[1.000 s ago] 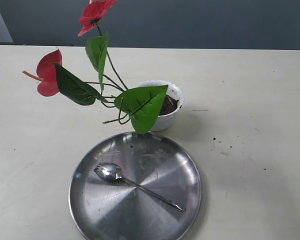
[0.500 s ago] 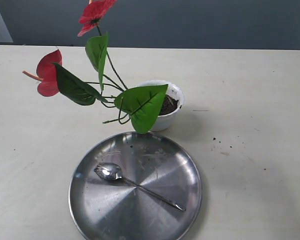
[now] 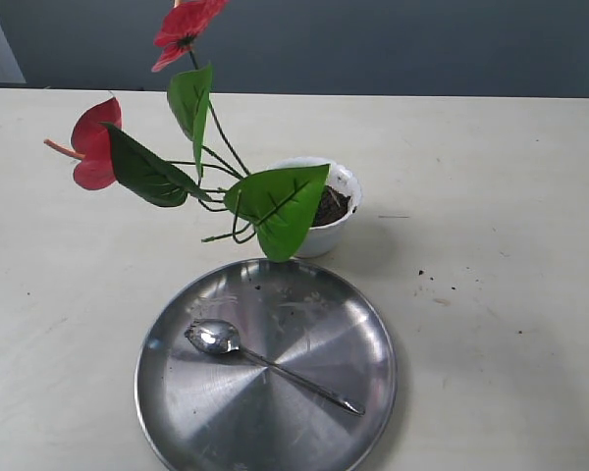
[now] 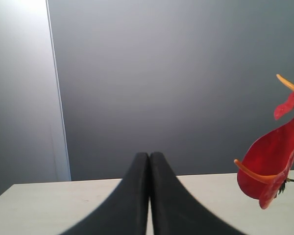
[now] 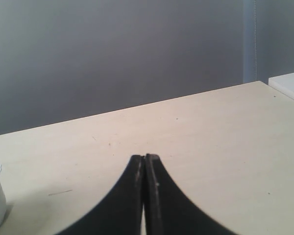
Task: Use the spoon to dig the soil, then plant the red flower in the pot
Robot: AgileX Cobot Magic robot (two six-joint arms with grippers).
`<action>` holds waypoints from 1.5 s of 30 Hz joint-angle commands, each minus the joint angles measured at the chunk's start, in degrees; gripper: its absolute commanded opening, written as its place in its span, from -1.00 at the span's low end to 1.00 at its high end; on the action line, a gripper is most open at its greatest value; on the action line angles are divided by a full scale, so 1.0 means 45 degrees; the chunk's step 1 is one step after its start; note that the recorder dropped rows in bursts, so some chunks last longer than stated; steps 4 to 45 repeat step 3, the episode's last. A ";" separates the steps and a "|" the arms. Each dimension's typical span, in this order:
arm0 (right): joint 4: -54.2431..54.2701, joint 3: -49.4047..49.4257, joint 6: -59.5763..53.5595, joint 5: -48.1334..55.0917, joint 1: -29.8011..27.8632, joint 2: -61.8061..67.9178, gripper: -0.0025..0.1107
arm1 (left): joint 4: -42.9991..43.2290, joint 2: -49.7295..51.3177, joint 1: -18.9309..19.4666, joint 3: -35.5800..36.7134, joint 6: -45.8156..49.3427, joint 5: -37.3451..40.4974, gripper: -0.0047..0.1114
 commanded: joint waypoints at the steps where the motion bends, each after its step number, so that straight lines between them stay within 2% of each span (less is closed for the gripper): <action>1: -0.0080 0.0058 -0.0031 -0.0056 0.0018 -0.0060 -0.97 | -0.0092 -0.0030 -0.0073 -0.0035 -0.0064 -0.0068 -0.91; 45: -0.0047 0.0058 -0.0031 -0.0056 0.0015 -0.0060 -0.97 | -0.0092 -0.0030 -0.0073 -0.0035 -0.0064 -0.0068 -0.91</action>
